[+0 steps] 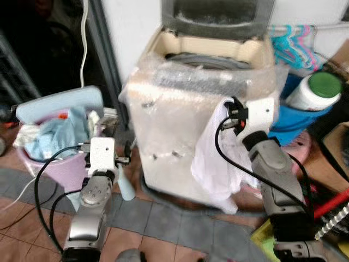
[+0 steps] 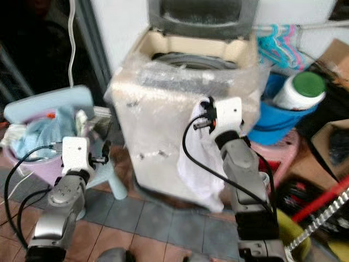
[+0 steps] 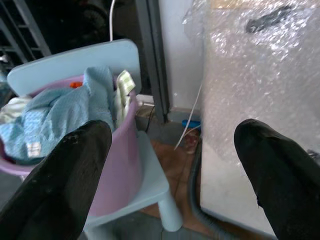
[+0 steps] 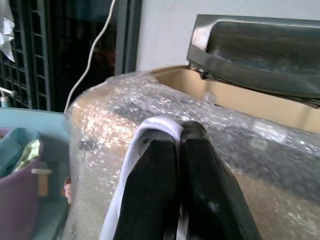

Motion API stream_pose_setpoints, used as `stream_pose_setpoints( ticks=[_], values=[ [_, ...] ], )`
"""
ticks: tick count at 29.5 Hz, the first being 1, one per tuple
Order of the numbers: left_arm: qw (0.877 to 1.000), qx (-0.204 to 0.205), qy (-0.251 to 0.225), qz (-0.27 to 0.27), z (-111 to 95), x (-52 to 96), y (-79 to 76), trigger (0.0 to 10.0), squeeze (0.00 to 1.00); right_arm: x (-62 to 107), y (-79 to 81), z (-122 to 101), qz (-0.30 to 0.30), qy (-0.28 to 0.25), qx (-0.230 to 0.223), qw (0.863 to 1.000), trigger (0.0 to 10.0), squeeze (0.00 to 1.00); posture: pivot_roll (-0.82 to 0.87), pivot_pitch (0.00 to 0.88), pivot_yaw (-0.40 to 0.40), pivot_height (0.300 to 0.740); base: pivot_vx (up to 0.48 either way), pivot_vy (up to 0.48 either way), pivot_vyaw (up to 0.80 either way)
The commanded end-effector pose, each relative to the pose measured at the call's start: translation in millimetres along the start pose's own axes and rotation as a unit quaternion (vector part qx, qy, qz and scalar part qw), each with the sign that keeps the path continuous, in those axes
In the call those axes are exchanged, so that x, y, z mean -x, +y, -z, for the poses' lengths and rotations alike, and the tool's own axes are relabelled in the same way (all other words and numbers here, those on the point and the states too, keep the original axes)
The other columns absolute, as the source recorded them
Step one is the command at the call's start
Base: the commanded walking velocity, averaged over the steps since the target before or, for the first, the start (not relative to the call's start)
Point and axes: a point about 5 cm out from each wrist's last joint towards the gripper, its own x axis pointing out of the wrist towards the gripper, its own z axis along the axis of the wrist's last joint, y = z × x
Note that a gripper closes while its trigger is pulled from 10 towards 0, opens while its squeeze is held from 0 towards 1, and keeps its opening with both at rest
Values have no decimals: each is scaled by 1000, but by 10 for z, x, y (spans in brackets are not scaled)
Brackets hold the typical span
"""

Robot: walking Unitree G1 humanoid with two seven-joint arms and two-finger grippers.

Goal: Clothes washing

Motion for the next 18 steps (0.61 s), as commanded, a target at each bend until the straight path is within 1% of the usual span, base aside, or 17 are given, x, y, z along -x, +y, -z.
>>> stream_pose_setpoints(
  ticks=[1,2,3,6,9,12,13,15,17,18],
  values=[
    [1000,-3,-14,-3,-93,-39,14,10000,0,-101,-35,-214,-15,-40,7,999,10000,0,-44,0,28,740,431,0,0],
    [1000,-3,-14,-3,-93,-39,14,10000,0,-101,-35,-214,-15,-40,7,999,10000,0,-44,0,28,740,431,0,0],
    [1000,-2,-14,-2,-94,-43,10,10000,0,-154,-89,-267,-18,-45,11,999,10000,0,-45,0,28,740,480,0,0],
    [1000,-2,-15,1,-100,-49,-6,10000,0,-249,-171,-381,-22,-58,23,998,10000,0,-44,0,26,740,475,0,0],
    [1000,-1,-15,1,-99,-49,-11,10000,0,-298,-207,-447,-21,-67,26,997,10000,0,-44,0,27,740,477,0,0],
    [1000,2,-13,2,-94,-51,-21,10000,0,-403,-252,-595,-30,-86,45,995,10000,0,-44,0,28,740,472,0,0],
    [1000,3,-11,3,-92,-56,-25,10000,0,-463,-267,-666,-38,-95,53,993,10000,0,-46,0,28,740,469,0,0],
    [1000,7,-10,4,-91,-68,-33,10000,0,-570,-274,-812,-56,-111,68,990,10000,0,-50,0,27,740,458,0,0],
    [1000,7,-9,4,-91,-76,-42,10000,0,-621,-270,-885,-68,-118,77,988,10000,0,-51,0,27,740,442,0,0],
    [1000,8,-9,6,-92,-82,-56,10000,0,-683,-260,-978,-85,-125,85,985,10000,0,-54,0,26,740,412,244,0]
  ],
)
